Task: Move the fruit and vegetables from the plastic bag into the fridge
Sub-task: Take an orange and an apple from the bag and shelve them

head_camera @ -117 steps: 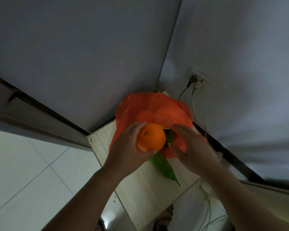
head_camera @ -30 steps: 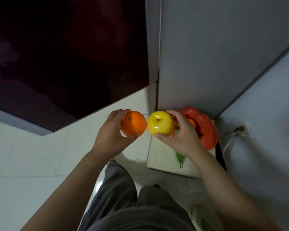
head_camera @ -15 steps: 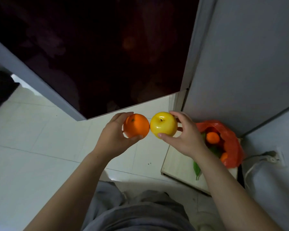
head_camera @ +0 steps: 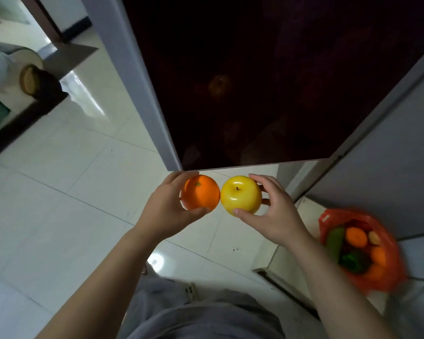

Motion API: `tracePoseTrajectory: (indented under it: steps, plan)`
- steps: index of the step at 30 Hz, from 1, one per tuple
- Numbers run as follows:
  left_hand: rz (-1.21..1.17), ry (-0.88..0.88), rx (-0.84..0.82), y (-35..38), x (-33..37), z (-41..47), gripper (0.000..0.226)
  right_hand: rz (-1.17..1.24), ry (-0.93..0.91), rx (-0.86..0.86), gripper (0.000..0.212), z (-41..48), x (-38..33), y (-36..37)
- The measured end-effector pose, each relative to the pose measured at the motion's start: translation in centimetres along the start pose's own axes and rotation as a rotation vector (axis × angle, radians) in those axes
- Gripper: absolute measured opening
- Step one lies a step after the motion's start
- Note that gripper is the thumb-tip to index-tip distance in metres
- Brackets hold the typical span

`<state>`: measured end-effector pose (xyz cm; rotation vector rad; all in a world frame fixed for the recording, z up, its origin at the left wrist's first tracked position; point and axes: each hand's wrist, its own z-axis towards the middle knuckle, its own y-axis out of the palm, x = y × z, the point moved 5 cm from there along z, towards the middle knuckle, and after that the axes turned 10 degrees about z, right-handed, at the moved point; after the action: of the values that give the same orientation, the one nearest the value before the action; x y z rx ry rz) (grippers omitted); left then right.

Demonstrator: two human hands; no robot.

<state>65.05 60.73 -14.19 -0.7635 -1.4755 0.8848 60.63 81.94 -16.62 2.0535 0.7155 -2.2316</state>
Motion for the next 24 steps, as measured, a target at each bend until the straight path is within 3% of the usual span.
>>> tracePoseTrajectory:
  steps: [15, 24]
  plan:
    - [-0.025, 0.040, 0.042, -19.7, -30.2, 3.4, 0.082, 0.010, -0.060, -0.032, 0.068, 12.4, -12.7, 31.6]
    - [-0.046, -0.025, 0.096, -26.3, -39.9, 8.4, 0.082, -0.009, -0.049, -0.051, 0.072, 21.4, -16.5, 40.8]
